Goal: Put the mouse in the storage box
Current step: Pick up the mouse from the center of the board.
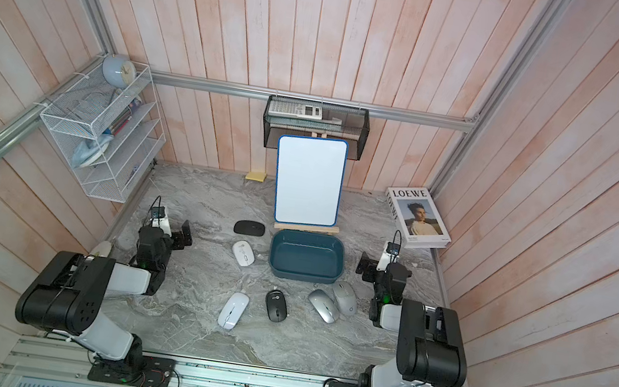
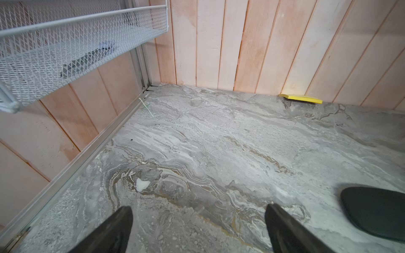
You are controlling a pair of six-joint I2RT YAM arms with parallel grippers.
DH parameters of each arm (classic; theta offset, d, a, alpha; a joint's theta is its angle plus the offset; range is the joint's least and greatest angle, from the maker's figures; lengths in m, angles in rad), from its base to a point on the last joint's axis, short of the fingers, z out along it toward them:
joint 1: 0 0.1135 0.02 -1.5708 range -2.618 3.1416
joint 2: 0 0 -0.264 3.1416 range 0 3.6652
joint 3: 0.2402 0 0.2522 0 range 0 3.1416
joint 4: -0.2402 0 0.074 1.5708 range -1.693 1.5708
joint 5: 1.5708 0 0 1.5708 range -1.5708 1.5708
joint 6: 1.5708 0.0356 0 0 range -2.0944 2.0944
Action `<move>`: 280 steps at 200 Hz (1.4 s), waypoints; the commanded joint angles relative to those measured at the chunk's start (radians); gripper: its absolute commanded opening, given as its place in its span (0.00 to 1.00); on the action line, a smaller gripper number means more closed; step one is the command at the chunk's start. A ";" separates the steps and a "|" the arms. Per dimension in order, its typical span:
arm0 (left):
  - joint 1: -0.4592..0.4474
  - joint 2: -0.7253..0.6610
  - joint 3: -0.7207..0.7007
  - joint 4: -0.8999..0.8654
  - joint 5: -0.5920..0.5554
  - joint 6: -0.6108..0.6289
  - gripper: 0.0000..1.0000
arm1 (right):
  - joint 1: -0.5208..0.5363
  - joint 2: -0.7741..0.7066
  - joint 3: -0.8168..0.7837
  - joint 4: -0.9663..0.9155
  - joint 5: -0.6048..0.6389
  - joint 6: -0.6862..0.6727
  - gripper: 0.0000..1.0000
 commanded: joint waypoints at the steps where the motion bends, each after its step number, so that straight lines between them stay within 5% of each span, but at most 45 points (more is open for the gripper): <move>1: 0.004 -0.003 0.006 -0.003 -0.001 -0.009 1.00 | 0.004 0.009 0.012 -0.001 0.008 -0.011 0.98; 171: 0.034 -0.005 0.004 0.000 0.052 -0.030 1.00 | 0.004 0.009 0.016 -0.007 0.008 -0.009 0.98; 191: 0.025 -0.052 -0.012 -0.012 -0.066 -0.056 1.00 | 0.001 -0.021 -0.005 0.016 -0.004 -0.002 0.98; 207: 0.003 -0.240 -0.037 -0.123 -0.157 -0.060 1.00 | 0.019 -0.186 0.024 -0.163 0.017 -0.026 0.98; 225: -0.012 -0.489 -0.008 -0.383 -0.247 -0.279 1.00 | 0.054 -0.379 0.073 -0.366 0.090 0.037 0.98; 245: -0.005 -0.684 0.024 -0.743 -0.322 -0.728 1.00 | 0.046 -0.567 0.081 -0.526 0.225 0.398 0.98; 254: 0.024 -0.737 -0.003 -0.752 -0.182 -0.770 1.00 | 0.020 -0.629 0.087 -0.625 0.221 0.505 0.98; 280: 0.069 -0.772 0.054 -0.858 0.322 -0.755 1.00 | 0.011 -0.773 0.118 -0.797 -0.126 0.457 0.98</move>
